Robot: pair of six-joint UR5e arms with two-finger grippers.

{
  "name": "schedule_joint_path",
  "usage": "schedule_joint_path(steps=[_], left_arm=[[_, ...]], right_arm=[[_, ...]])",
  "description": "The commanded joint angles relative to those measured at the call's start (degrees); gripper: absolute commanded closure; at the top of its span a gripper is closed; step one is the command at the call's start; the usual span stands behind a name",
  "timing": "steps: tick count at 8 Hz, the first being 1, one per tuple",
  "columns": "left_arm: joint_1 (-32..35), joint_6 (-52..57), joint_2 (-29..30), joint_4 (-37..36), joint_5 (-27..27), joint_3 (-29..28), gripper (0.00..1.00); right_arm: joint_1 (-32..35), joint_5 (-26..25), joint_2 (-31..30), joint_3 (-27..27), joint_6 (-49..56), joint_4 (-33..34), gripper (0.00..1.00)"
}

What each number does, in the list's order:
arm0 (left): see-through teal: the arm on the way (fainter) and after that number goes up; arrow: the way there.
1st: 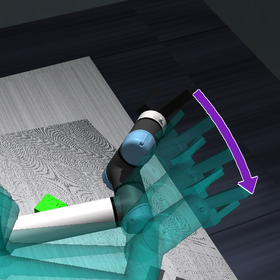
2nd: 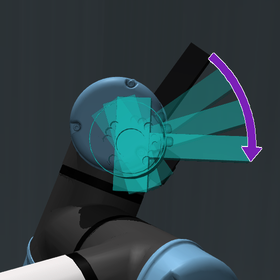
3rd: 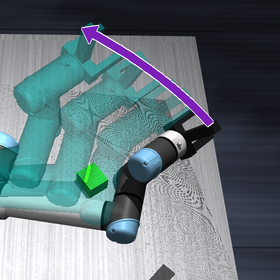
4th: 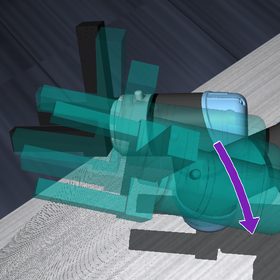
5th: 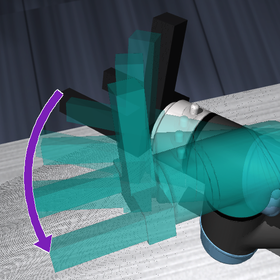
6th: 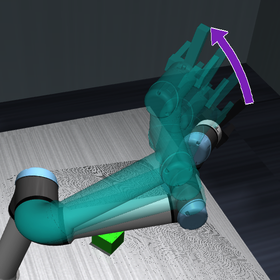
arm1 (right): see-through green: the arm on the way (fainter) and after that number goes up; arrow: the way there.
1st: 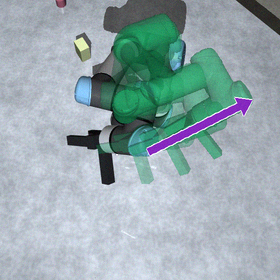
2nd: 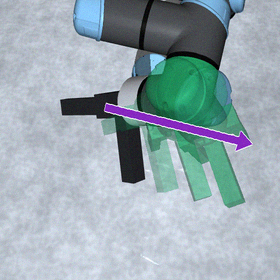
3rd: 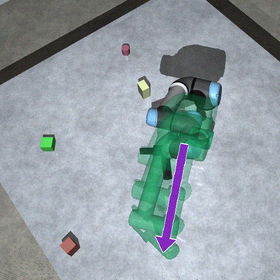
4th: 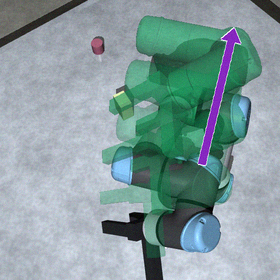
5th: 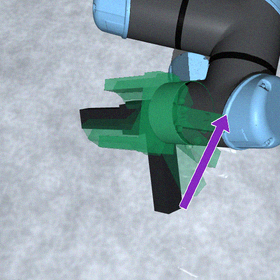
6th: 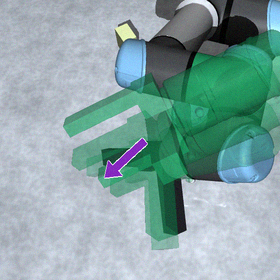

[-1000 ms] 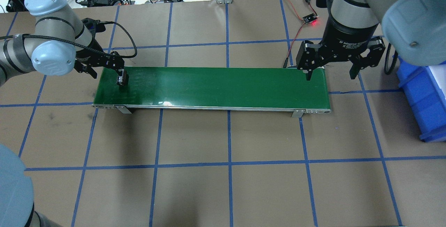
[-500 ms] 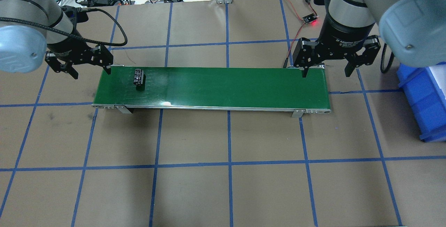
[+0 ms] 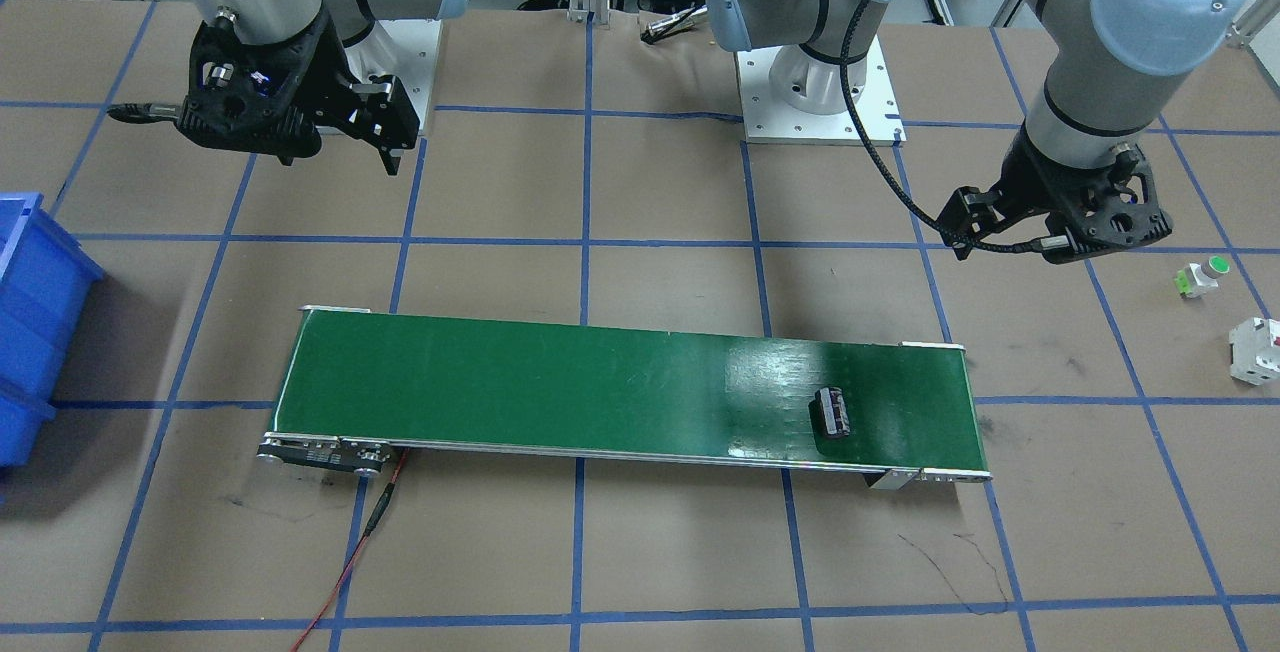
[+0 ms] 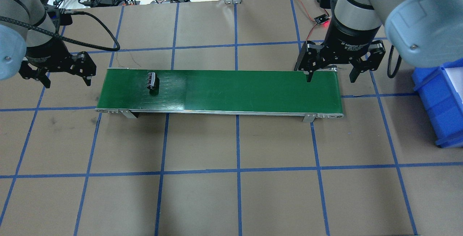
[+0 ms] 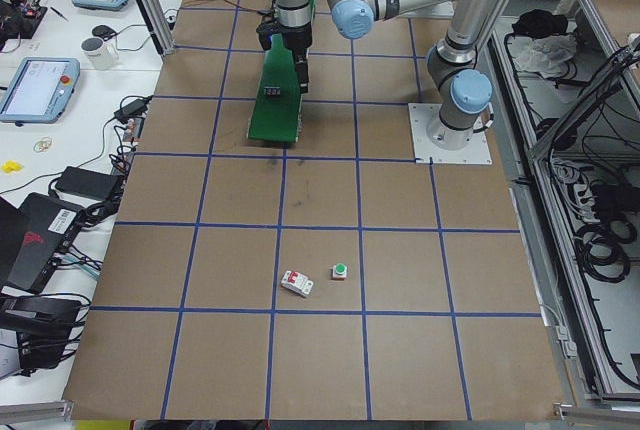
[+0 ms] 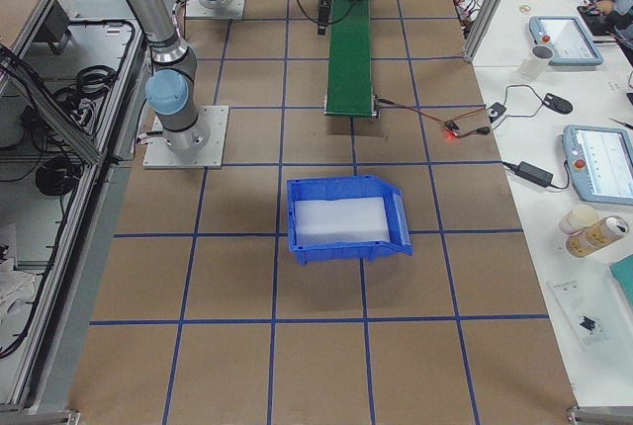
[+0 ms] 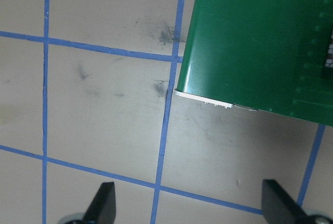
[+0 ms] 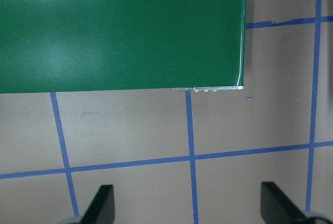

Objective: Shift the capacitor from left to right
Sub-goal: 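Open and withdraw the left gripper while the belt carries the capacitor onward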

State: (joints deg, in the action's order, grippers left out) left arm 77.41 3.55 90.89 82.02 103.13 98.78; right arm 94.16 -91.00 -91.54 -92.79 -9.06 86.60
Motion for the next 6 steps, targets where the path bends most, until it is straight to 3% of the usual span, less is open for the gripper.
schedule_joint_path(steps=[1, 3, 6], left_arm=[[0.19, -0.03, -2.29, 1.46, -3.29, 0.00, 0.00], [0.19, 0.67, -4.31, 2.00, 2.30, -0.08, 0.00], [0.19, 0.76, -4.50, 2.09, 2.96, 0.01, 0.00]], right_arm=[[0.15, -0.23, 4.24, -0.03, 0.70, 1.80, 0.00], [-0.12, 0.02, 8.81, -0.03, 0.62, 10.39, 0.00], [-0.29, 0.38, 12.16, -1.59, 5.68, 17.60, 0.00]])
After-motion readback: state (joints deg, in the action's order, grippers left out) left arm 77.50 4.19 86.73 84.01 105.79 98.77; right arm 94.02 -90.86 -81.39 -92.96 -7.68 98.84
